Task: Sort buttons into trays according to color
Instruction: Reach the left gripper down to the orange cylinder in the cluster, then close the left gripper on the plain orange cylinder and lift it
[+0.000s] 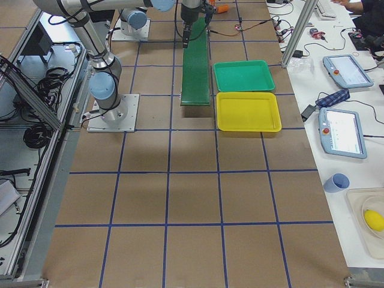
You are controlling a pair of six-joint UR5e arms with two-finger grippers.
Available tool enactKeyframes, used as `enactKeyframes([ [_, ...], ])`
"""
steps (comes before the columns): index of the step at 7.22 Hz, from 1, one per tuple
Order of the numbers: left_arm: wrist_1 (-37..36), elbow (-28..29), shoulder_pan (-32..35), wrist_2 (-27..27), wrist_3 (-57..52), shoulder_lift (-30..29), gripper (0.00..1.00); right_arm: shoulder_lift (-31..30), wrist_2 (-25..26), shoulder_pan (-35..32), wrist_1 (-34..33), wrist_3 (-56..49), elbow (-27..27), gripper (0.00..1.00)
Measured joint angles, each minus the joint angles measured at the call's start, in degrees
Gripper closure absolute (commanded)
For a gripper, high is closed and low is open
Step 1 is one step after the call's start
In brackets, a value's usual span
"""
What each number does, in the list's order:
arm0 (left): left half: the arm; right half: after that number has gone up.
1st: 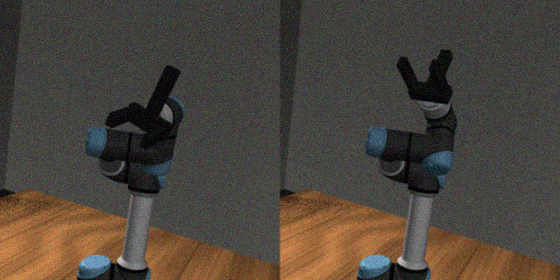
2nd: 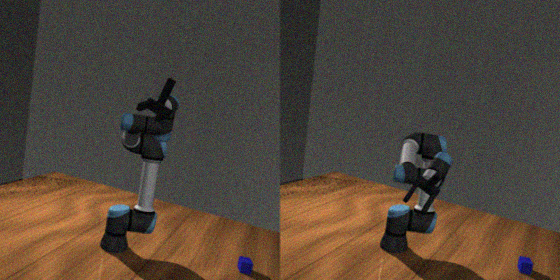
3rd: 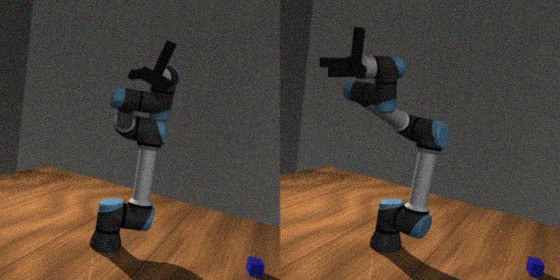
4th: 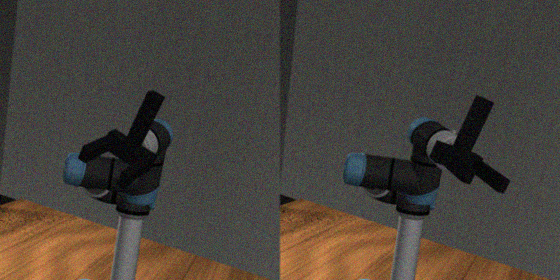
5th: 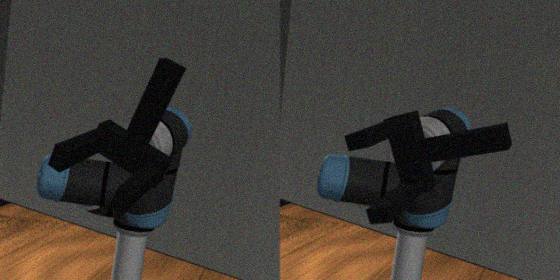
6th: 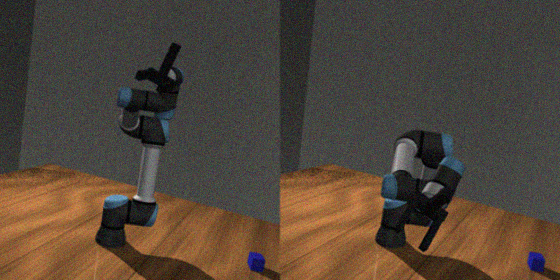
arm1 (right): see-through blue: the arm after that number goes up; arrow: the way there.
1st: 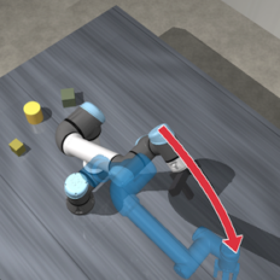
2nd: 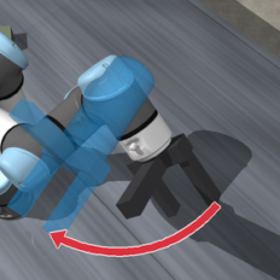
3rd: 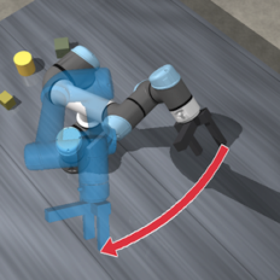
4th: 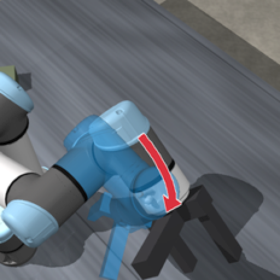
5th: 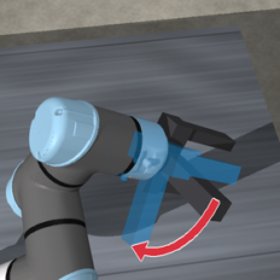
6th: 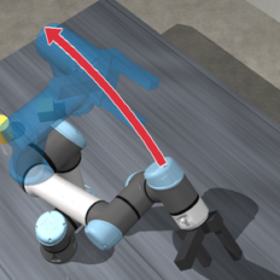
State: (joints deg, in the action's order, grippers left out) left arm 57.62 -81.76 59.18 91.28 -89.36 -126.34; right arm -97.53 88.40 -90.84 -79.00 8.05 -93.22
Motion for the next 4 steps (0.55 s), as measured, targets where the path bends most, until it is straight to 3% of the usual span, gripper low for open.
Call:
enactKeyframes([
  [4,1.2,-0.2,0.1,1.7,2.3,-2.2,0.00,0.1,0.4,0.0,0.5,-0.1,0.0,0.00],
])
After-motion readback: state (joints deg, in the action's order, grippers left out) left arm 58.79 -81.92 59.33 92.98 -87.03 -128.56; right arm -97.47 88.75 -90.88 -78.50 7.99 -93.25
